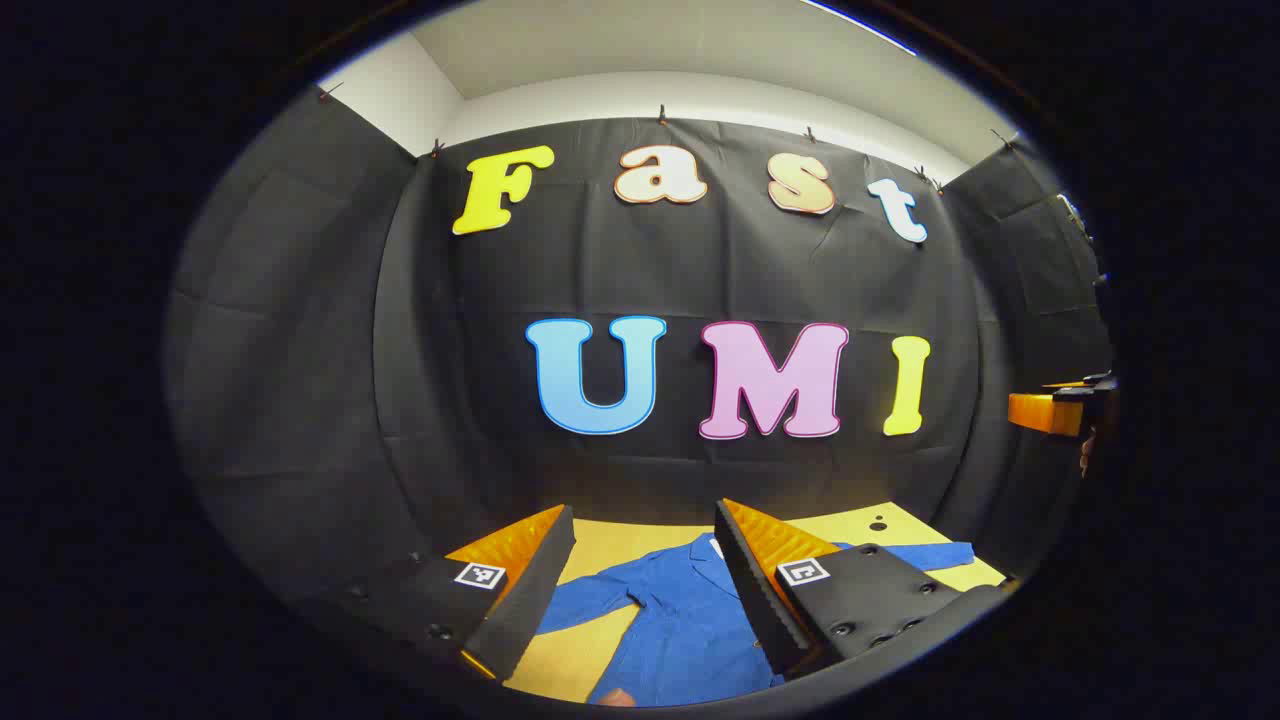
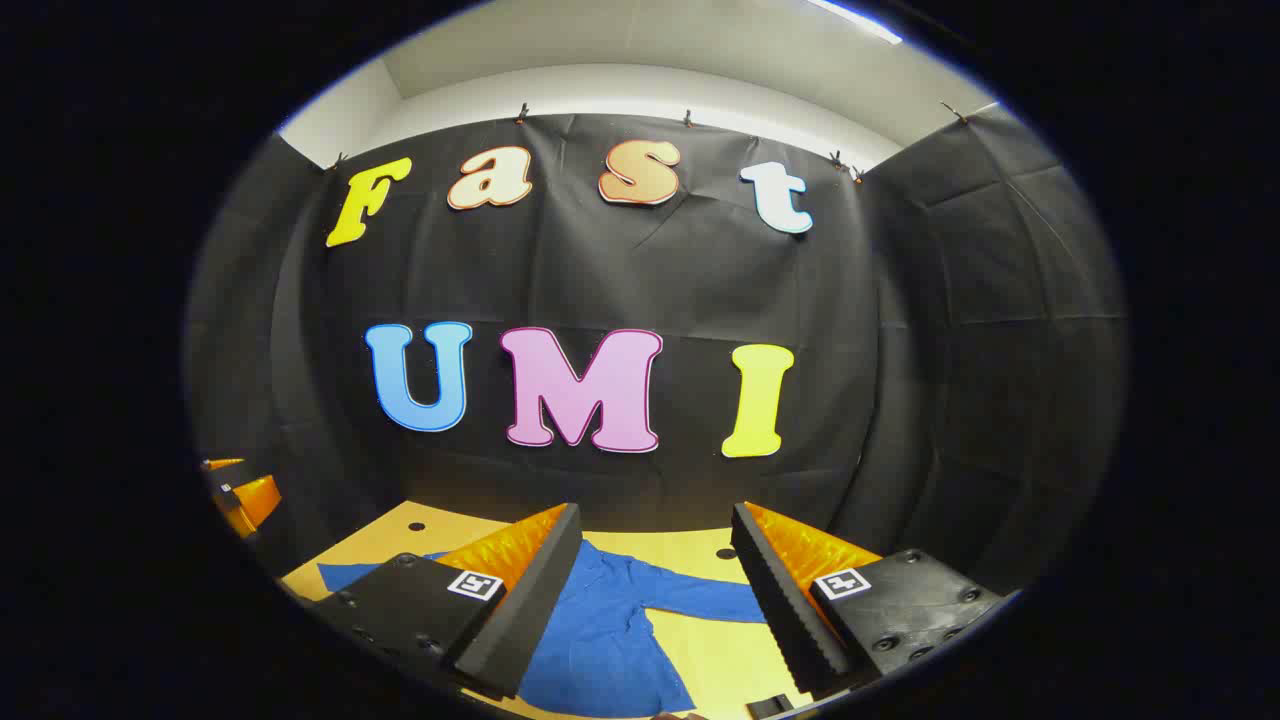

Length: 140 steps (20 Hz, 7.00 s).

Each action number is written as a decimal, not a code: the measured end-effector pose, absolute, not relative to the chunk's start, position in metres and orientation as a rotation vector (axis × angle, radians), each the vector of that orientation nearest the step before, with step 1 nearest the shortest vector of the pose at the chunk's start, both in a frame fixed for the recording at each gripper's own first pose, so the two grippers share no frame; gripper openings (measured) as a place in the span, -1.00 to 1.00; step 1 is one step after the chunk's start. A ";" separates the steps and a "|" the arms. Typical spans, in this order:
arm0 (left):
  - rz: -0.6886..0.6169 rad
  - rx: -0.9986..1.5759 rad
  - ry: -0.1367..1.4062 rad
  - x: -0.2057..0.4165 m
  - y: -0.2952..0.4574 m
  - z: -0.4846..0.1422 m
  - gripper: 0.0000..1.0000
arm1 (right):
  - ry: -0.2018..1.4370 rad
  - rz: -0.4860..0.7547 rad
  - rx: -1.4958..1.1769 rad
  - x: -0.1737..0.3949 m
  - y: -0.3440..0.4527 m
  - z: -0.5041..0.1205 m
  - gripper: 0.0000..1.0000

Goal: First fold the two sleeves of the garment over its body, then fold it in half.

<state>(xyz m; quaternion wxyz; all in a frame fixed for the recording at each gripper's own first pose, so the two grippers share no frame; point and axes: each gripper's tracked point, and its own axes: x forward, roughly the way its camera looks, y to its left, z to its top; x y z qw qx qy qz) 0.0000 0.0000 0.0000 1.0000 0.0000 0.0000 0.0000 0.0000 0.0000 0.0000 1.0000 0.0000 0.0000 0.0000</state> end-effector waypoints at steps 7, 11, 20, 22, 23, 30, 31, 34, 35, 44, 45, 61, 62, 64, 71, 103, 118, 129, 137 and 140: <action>-0.006 -0.010 0.005 0.005 -0.003 -0.003 0.62 | 0.028 -0.006 -0.021 0.010 -0.015 0.006 0.94; -0.012 -0.003 -0.002 0.005 -0.005 0.001 0.62 | 0.020 0.006 -0.014 0.006 -0.005 0.006 0.80; -0.006 0.002 -0.015 0.006 0.001 0.009 0.60 | 0.008 0.055 -0.030 0.013 0.007 0.009 0.93; -0.006 0.009 -0.008 0.007 0.001 0.005 0.60 | 0.041 0.089 -0.033 0.027 0.002 0.010 0.69; -0.009 0.009 -0.007 0.007 0.001 0.005 0.60 | 0.068 0.121 -0.006 0.034 0.001 0.010 0.93; -0.047 -0.044 0.022 0.012 -0.010 -0.017 0.62 | 0.506 0.108 0.285 0.090 -0.055 -0.054 0.94; -0.048 -0.047 0.035 0.013 -0.010 -0.023 0.62 | 0.575 0.084 0.302 0.095 -0.070 -0.073 0.94; -0.045 -0.033 0.077 0.023 -0.014 -0.037 0.62 | 0.799 -0.033 0.335 0.107 -0.122 -0.134 0.95; -0.042 -0.029 0.093 0.028 -0.015 -0.042 0.63 | 0.868 -0.073 0.361 0.111 -0.140 -0.158 0.95; 0.025 -0.028 0.217 0.088 -0.038 -0.068 0.62 | 1.333 -0.334 0.407 0.176 -0.268 -0.396 0.99; 0.052 -0.016 0.229 0.099 -0.040 -0.071 0.62 | 1.370 -0.354 0.404 0.180 -0.277 -0.419 0.98; -0.005 0.054 0.285 0.160 -0.115 -0.082 0.63 | 1.490 -0.360 0.467 0.208 -0.290 -0.485 -0.84; -0.008 0.053 0.284 0.158 -0.113 -0.081 0.63 | 1.494 -0.353 0.457 0.206 -0.290 -0.484 -0.89; -0.012 0.051 0.270 0.154 -0.103 -0.079 0.63 | 1.468 -0.351 0.430 0.207 -0.290 -0.480 -0.90; 0.032 0.034 0.247 0.134 -0.034 -0.082 0.62 | 1.209 -0.285 0.235 0.256 -0.259 -0.369 -0.90; 0.508 -0.308 0.556 -0.011 0.191 -0.213 0.68 | 1.183 0.484 0.499 0.315 0.380 -0.382 0.58; 0.449 -0.279 0.773 0.138 0.255 -0.317 0.68 | 0.981 0.775 0.235 0.202 0.221 -0.189 0.89; 0.457 -0.326 0.988 0.167 0.280 -0.397 0.68 | 0.865 0.572 0.255 0.123 0.095 -0.090 0.89; 0.370 -0.306 0.984 0.182 0.283 -0.400 0.05 | 0.819 0.539 0.332 0.113 0.097 -0.056 0.88; 0.376 -0.457 0.967 0.177 0.293 -0.393 -0.87 | 0.838 0.550 0.317 0.104 0.103 -0.062 0.89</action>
